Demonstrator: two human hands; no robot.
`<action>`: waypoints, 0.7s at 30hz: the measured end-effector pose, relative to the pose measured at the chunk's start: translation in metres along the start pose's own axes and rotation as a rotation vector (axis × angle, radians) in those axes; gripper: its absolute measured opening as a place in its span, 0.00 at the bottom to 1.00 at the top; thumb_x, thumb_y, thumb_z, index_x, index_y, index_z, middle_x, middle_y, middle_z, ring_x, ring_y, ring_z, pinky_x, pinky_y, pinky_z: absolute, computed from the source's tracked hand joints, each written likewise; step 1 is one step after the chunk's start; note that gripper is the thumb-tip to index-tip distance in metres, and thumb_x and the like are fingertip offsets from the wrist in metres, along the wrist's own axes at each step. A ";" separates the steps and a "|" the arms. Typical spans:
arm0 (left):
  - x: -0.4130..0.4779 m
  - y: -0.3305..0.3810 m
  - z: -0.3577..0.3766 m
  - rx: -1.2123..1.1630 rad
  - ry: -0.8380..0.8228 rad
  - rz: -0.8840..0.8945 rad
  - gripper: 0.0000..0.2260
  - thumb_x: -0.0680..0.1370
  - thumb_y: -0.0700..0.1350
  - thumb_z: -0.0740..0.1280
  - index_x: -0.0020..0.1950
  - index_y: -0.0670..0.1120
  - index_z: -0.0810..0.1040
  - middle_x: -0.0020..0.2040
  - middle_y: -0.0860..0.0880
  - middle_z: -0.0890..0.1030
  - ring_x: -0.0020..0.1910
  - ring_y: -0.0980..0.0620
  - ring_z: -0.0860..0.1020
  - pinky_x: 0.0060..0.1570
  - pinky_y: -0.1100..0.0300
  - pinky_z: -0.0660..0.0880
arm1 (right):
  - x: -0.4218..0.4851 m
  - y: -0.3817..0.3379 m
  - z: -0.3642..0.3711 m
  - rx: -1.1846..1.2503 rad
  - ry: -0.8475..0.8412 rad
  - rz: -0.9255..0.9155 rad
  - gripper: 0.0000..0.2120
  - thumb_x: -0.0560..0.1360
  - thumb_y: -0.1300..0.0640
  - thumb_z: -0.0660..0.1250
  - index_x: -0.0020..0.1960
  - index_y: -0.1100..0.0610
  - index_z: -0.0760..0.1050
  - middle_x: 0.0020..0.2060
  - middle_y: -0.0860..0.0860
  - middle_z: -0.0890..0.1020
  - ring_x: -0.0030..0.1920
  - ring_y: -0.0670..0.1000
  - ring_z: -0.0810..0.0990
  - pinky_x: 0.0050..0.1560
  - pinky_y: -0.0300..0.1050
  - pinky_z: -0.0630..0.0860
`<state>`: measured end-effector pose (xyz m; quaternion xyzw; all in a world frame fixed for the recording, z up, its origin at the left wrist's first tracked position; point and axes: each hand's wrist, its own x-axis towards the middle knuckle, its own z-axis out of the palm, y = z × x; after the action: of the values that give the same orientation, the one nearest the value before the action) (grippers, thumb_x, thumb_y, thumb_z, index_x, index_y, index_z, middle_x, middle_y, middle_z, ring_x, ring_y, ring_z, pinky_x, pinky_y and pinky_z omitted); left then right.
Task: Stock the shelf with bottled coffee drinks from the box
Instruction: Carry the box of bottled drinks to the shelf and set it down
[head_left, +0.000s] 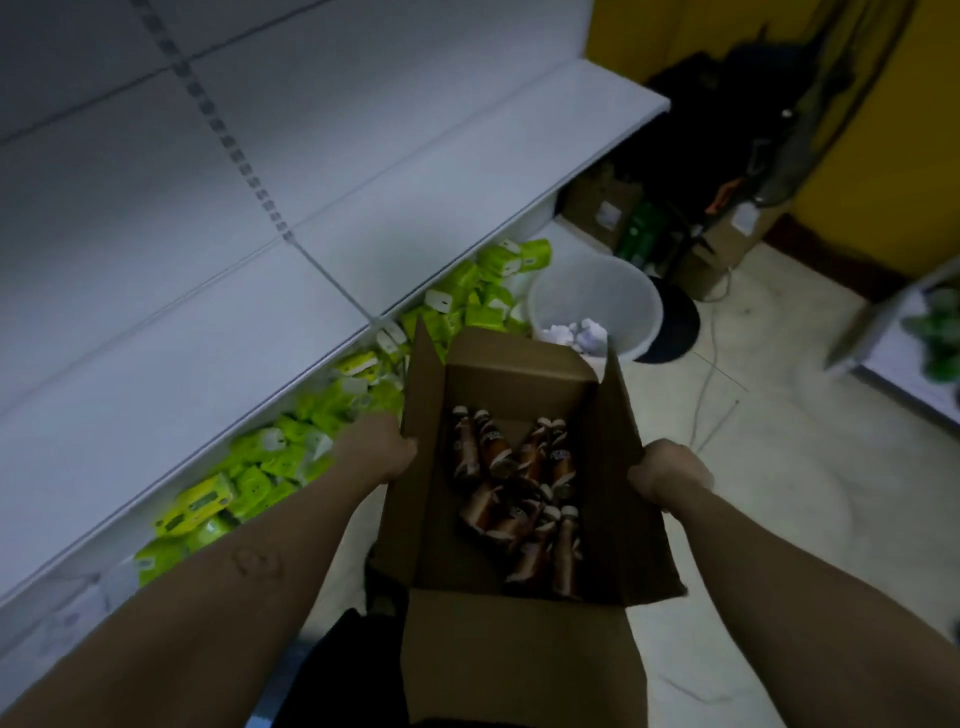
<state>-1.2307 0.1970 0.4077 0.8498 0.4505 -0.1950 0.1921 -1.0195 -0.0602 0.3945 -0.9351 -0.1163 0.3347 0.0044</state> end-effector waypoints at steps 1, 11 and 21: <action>0.011 -0.002 0.001 0.013 -0.019 0.034 0.16 0.75 0.55 0.64 0.42 0.41 0.78 0.46 0.40 0.81 0.49 0.41 0.79 0.41 0.56 0.71 | 0.000 -0.001 0.006 0.023 0.007 0.038 0.14 0.75 0.54 0.64 0.57 0.59 0.77 0.53 0.58 0.81 0.51 0.58 0.81 0.51 0.50 0.79; 0.111 -0.036 0.057 0.160 -0.155 0.329 0.16 0.76 0.50 0.64 0.33 0.42 0.77 0.28 0.48 0.73 0.29 0.50 0.73 0.23 0.62 0.63 | -0.037 -0.029 0.146 0.274 0.064 0.471 0.11 0.75 0.53 0.63 0.54 0.56 0.78 0.43 0.53 0.81 0.43 0.54 0.81 0.44 0.48 0.80; 0.152 -0.064 0.182 0.216 -0.153 0.458 0.14 0.76 0.51 0.64 0.32 0.46 0.76 0.33 0.44 0.77 0.35 0.44 0.76 0.32 0.59 0.66 | -0.027 -0.016 0.316 0.502 0.159 0.615 0.10 0.76 0.55 0.63 0.53 0.57 0.78 0.41 0.53 0.80 0.43 0.57 0.80 0.45 0.49 0.79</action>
<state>-1.2342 0.2441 0.1666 0.9279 0.2072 -0.2572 0.1728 -1.2408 -0.0728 0.1678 -0.9192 0.2549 0.2649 0.1411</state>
